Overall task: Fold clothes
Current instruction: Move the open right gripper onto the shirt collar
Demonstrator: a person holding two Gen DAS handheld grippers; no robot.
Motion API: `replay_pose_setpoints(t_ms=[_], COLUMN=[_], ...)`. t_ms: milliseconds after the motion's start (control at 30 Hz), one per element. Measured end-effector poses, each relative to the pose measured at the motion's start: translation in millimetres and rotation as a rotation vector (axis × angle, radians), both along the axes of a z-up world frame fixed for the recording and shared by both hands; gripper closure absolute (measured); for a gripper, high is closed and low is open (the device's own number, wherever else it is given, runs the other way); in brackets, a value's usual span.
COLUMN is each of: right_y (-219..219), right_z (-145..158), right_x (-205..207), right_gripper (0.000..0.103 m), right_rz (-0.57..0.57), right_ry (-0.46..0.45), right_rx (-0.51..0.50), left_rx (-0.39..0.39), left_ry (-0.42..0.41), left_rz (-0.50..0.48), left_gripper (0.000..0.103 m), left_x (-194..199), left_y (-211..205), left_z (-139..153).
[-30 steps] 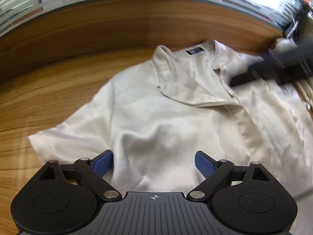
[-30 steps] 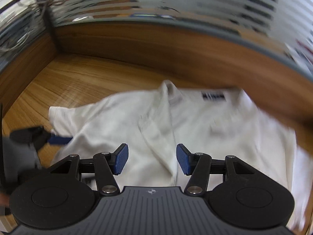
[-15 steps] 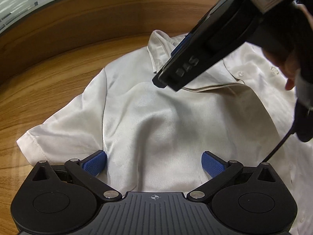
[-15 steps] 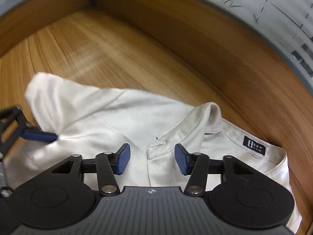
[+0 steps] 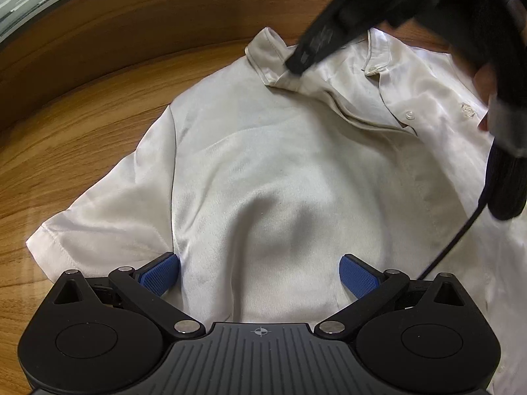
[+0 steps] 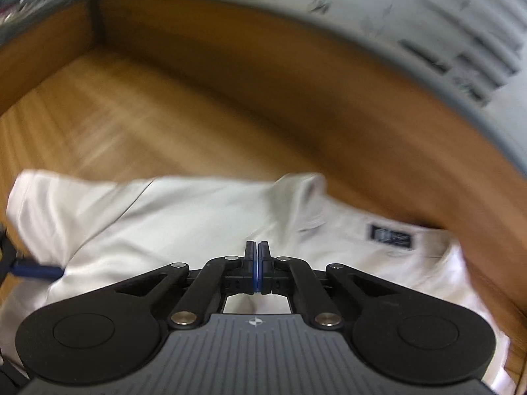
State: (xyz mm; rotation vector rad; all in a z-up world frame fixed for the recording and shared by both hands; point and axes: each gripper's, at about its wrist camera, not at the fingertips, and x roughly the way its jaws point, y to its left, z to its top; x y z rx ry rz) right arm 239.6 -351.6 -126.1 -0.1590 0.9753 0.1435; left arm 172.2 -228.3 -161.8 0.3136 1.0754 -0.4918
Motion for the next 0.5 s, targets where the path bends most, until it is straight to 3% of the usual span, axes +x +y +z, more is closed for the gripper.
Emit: replay_pose_setpoints(t_ms=[167, 300, 400, 500], right_y=[-23.7, -22.2, -13.9, -5.4], right_z=[2.5, 8.3, 12.4, 13.3], right_x=[0.0, 3.8, 13.1, 29.4], right_gripper=[0.103, 0.097, 0.080, 0.079], right_rz=[-0.090, -0.096, -0.078, -0.060], right_ry=[0.028, 0.020, 0.003, -0.014], right_rx=[-0.011, 0.030, 0.069, 0.091], left_rx=[0.002, -0.037, -0.017, -0.002], left_ry=[0.011, 0.049, -0.036, -0.153], left_rz=[0.003, 0.059, 0.068, 0.032], left_gripper=[0.000, 0.001, 0.001, 0.001], left_x=[4.0, 10.8, 11.0, 13.7], left_y=[0.7, 6.5, 4.4, 2.1], left_z=[1.4, 8.0, 21.9, 37.1])
